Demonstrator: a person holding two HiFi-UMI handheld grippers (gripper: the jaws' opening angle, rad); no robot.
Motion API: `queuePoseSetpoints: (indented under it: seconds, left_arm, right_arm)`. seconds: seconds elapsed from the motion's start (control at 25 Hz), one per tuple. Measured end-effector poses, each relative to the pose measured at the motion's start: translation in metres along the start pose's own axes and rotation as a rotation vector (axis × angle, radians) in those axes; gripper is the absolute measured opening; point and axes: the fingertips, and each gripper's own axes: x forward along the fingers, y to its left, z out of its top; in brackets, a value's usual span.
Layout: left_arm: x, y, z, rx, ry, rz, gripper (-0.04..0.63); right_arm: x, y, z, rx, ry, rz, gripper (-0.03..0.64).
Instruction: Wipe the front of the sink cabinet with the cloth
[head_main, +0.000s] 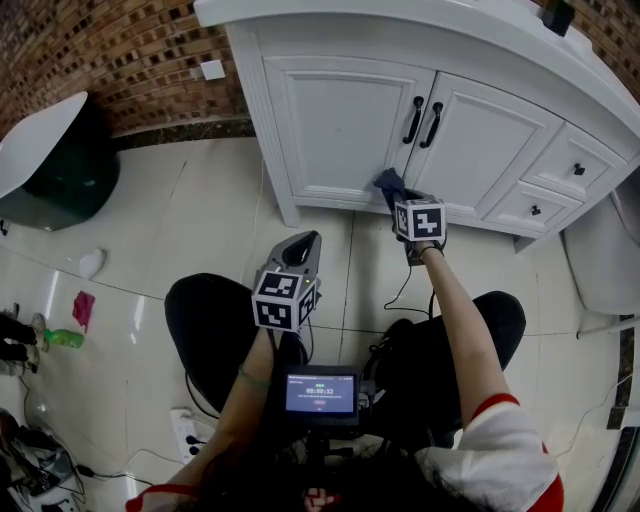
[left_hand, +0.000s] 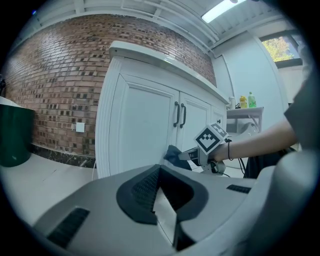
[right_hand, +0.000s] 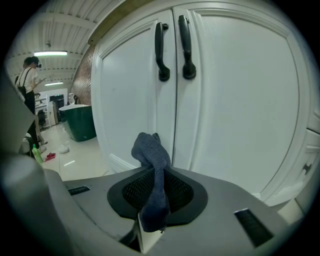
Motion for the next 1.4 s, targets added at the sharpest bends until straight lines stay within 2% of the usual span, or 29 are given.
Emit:
queuePoseSetpoints:
  seconds: [0.2,0.32,0.52,0.8,1.04,1.2,1.4]
  left_arm:
    - [0.004,-0.005,0.001,-0.001,-0.006,-0.008,0.02]
    - [0.006,-0.007,0.003,-0.006,-0.017,-0.013,0.02]
    - [0.007,-0.006,0.006,-0.017,-0.041,-0.018,0.02]
    - [-0.005,0.016,0.001,-0.066,-0.056,0.011,0.02]
    - [-0.012,0.038,-0.002,-0.103,-0.074,0.04,0.02]
    - [-0.012,0.043,-0.004,-0.107,-0.08,0.04,0.02]
    - [-0.008,0.041,-0.005,-0.098,-0.08,0.032,0.02]
  right_arm:
    - [-0.005,-0.019,-0.01,0.013,0.014,-0.031,0.064]
    - [-0.003,-0.01,-0.016,-0.012,0.03,-0.015,0.064]
    - [0.019,0.042,-0.022,-0.059,0.048,0.075,0.064]
    - [0.072,0.144,-0.028,-0.066,0.082,0.218,0.064]
    - [0.111,0.201,-0.02,-0.095,0.097,0.27,0.064]
    - [0.126,0.205,-0.022,-0.115,0.118,0.251,0.064]
    - [0.123,0.184,-0.027,-0.082,0.125,0.226,0.064]
